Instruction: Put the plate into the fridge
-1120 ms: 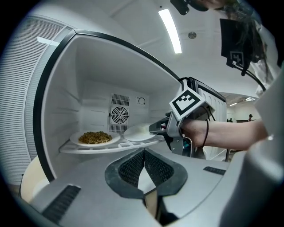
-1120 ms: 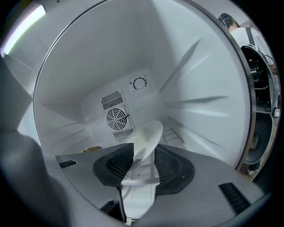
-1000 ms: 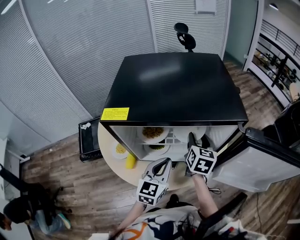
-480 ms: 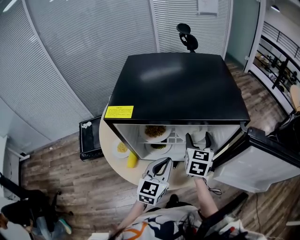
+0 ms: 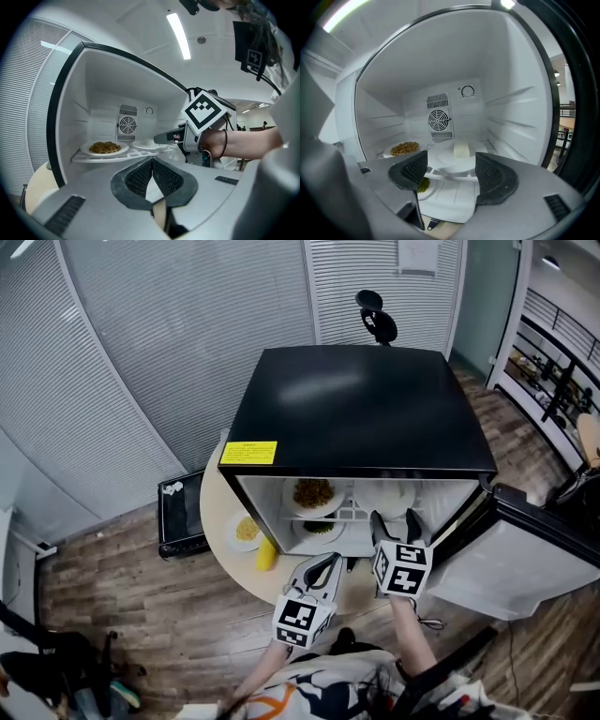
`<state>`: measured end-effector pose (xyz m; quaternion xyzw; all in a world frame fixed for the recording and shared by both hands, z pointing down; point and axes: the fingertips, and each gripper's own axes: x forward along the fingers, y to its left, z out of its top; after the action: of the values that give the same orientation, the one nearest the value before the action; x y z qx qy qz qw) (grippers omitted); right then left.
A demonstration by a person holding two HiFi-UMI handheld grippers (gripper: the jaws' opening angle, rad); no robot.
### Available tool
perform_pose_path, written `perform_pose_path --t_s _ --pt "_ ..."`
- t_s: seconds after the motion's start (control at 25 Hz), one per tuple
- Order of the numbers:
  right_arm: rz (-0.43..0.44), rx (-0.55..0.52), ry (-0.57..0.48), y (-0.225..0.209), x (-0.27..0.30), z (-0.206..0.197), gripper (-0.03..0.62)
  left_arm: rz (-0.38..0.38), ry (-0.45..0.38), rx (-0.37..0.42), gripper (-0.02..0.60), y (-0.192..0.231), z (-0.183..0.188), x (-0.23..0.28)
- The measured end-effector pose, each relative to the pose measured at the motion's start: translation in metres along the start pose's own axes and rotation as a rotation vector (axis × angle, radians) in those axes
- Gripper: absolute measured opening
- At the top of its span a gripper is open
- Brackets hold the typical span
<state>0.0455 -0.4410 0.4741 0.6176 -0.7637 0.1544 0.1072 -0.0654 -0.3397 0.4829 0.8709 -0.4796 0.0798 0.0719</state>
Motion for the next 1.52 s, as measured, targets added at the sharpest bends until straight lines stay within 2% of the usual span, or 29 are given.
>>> perform_pose_path --t_s 0.36,0.4,0.52,0.56,0.72,0.96,1.52 --pt "0.039 0.067 -0.011 0.012 -0.034 -0.015 0.313 0.001 -0.015 -0.008 0.012 -0.011 -0.003 -0.024" --pt "0.037 0.073 -0.012 0.014 -0.038 -0.018 0.296 0.003 -0.016 -0.009 0.012 -0.011 -0.004 -0.028" --pt "0.017 0.071 -0.017 0.018 -0.053 -0.025 0.179 0.009 -0.017 -0.014 0.012 -0.013 -0.007 -0.038" --pt "0.015 0.063 -0.015 0.02 -0.057 -0.027 0.16 0.01 -0.017 -0.016 0.012 -0.014 -0.009 -0.042" --pt "0.029 0.064 0.002 0.031 -0.075 -0.039 0.147 0.012 -0.016 -0.025 0.012 -0.02 -0.014 -0.06" --pt "0.022 0.078 0.021 0.046 -0.108 -0.061 0.081 0.006 -0.02 -0.036 0.012 -0.031 -0.021 -0.09" --pt "0.027 0.141 0.108 0.061 -0.188 -0.121 0.049 -0.06 0.0 -0.082 0.012 -0.074 -0.051 -0.142"
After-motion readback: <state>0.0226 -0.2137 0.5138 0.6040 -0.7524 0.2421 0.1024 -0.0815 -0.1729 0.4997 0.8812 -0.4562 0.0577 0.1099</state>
